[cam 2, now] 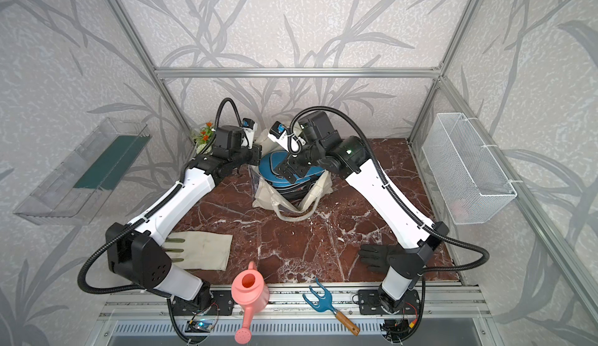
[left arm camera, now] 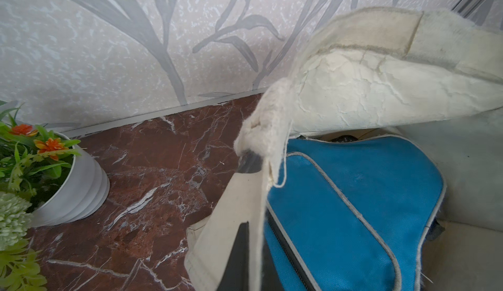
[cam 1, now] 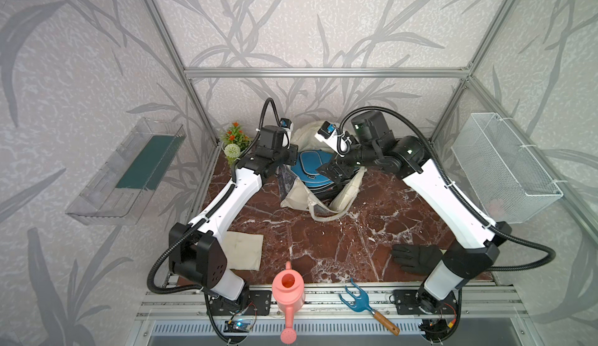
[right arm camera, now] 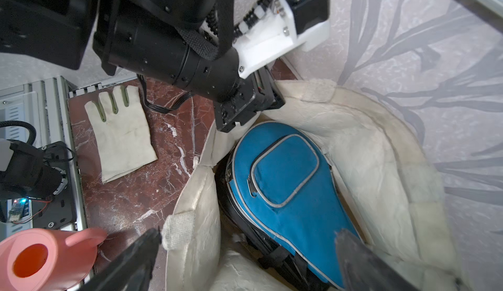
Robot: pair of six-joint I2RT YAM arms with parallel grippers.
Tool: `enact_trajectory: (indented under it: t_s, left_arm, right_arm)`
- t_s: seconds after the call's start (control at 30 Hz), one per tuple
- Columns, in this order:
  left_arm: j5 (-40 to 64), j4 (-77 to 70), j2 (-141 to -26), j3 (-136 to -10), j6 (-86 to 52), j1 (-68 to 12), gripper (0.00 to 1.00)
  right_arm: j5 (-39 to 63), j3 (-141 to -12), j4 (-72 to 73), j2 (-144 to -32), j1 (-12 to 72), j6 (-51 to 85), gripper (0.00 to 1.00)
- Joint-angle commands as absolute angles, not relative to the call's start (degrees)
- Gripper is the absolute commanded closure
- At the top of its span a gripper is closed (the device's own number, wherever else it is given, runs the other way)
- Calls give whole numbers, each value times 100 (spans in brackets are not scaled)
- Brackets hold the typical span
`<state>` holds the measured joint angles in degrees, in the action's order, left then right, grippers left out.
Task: Remove the ping pong set from the canvas bag
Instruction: Adjust the canvas bag at the center of the board.
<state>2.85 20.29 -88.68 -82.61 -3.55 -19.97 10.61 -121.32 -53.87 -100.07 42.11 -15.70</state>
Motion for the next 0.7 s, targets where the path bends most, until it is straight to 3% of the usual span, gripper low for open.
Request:
enact_trajectory:
  t_s: [0.0,0.4,0.67]
  left_arm:
    - [156,1362,-8872,-8918,-119,-2030,100]
    - [191,1253,-9470,-10394,448,-2021,100]
    - [627,591,-9098,-9394,454,-2004,100]
  right_arm:
    - [1098,-12411,-5902,-10883,4077,-1579,1]
    - [1681,-14986,-7006,-13171,3390,-1005,1]
    - [1322,-14535,-6470,-13148,3124,-591,1]
